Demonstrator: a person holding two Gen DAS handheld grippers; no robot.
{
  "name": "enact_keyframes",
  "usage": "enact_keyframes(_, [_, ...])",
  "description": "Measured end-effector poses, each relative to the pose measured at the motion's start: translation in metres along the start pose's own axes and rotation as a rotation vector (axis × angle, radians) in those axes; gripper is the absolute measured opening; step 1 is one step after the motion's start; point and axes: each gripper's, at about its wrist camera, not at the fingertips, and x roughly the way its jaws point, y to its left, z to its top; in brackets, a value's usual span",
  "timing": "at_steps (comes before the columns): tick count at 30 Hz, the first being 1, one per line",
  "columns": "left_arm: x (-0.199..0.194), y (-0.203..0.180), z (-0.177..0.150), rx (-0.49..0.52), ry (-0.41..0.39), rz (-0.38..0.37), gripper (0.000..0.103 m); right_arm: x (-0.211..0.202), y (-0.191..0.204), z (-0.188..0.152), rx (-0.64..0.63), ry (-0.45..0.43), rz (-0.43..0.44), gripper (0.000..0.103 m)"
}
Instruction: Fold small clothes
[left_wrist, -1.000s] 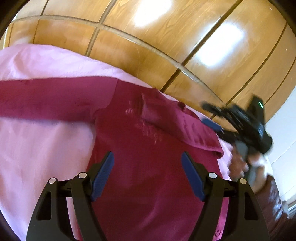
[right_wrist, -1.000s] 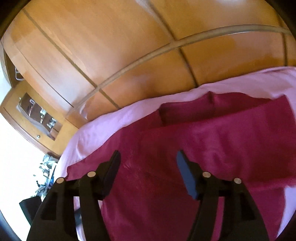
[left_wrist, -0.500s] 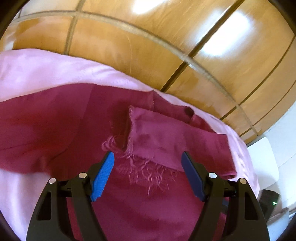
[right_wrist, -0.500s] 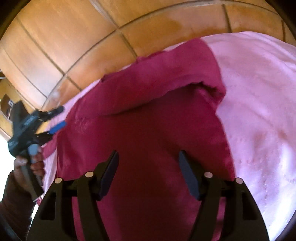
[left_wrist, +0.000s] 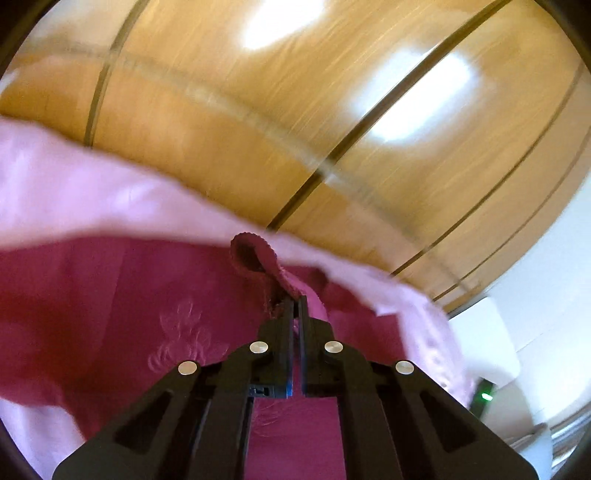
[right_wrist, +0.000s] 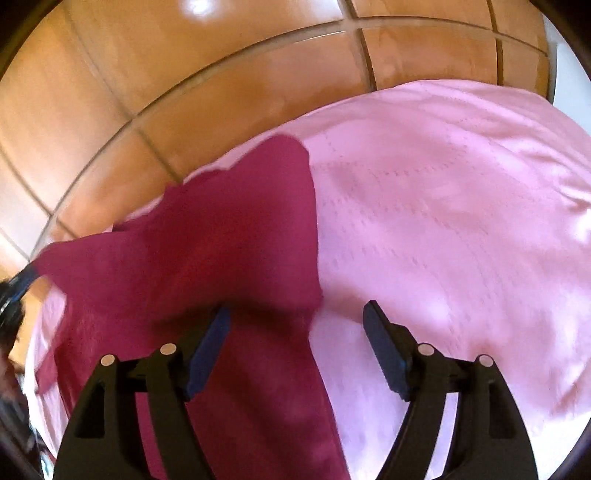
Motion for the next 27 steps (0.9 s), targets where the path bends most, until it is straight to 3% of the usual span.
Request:
enact_keyframes(2, [-0.018,-0.001,0.005,0.025,-0.051,0.008,0.001,-0.001,-0.001,0.009,0.036,-0.031,0.003,0.074])
enact_keyframes(5, [-0.029,0.016,0.005,0.024,-0.075,0.096,0.001,-0.011,-0.001,0.018,0.076,-0.069,0.010,0.079])
enact_keyframes(7, [-0.022,0.037,0.001,0.000,-0.041,0.172,0.001,-0.010,0.005,0.012,0.029,-0.058,0.007,0.081])
enact_keyframes(10, [0.008,0.065,-0.019,0.004,0.071,0.319,0.001,0.005,0.010,-0.002,-0.046,-0.025,-0.077,0.082])
enact_keyframes(11, [0.021,0.075,-0.030,0.001,0.126,0.364,0.001,0.011,0.007,-0.006,-0.047,-0.007,-0.105,0.082])
enact_keyframes(13, [0.032,0.083,-0.043,0.011,0.159,0.408,0.001,0.013,-0.003,-0.009,-0.015,0.002,-0.095,0.082])
enact_keyframes(17, [0.031,0.080,-0.053,0.055,0.144,0.426,0.001,-0.009,-0.001,-0.009,-0.079,0.019,-0.093,0.082])
enact_keyframes(22, [0.024,0.066,-0.046,0.096,0.096,0.414,0.001,-0.054,0.027,0.000,-0.167,-0.065,0.059,0.082])
enact_keyframes(24, [0.022,0.063,-0.046,0.104,0.095,0.410,0.001,-0.053,0.048,0.006,-0.199,-0.071,0.116,0.082])
enact_keyframes(27, [0.022,0.064,-0.049,0.100,0.109,0.416,0.001,-0.023,0.074,0.012,-0.262,-0.036,0.116,0.080])
